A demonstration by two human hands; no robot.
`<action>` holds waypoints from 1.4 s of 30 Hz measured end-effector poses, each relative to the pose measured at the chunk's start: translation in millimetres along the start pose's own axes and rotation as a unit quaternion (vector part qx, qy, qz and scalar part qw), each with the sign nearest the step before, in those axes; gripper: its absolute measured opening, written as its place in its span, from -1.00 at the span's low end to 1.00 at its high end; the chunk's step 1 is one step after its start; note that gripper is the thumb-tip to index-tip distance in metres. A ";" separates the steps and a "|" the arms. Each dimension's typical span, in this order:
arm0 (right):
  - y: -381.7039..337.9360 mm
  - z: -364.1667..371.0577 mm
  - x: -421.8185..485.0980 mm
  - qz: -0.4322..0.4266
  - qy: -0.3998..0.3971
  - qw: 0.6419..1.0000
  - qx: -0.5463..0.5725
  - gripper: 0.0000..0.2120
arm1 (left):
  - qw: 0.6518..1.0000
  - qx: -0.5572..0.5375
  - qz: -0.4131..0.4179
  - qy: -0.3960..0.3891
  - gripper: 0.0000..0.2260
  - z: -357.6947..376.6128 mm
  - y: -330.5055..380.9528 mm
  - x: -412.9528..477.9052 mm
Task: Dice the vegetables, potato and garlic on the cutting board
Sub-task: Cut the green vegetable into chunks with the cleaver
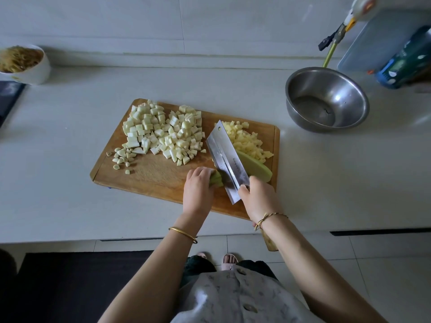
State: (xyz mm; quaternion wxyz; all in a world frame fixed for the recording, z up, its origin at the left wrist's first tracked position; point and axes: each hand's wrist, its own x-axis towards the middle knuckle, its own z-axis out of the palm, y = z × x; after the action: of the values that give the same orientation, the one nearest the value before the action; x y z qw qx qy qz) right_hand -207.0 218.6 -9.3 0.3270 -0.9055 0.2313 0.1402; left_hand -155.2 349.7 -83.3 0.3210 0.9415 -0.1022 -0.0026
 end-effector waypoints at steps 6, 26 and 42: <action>-4.8 10.0 2.0 0.010 -0.011 1.000 -0.015 -0.68 | 1.000 0.002 -0.006 -0.003 -0.73 1.9 -2.5 0.8; -7.9 5.3 -5.7 0.003 0.048 0.997 0.064 -0.68 | 1.000 -0.004 0.010 -0.001 -0.79 -6.8 -6.2 -0.8; -12.1 5.6 2.8 0.014 0.000 0.999 0.039 -0.71 | 1.000 -0.011 0.018 -0.007 -0.76 -6.6 -10.7 0.4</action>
State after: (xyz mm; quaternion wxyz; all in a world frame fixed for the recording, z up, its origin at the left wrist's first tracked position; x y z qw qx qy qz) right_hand -199.0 229.6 -8.3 0.3600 -0.8888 0.2491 0.1357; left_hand -152.3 361.8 -84.5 0.3308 0.9359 -0.1212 -0.0046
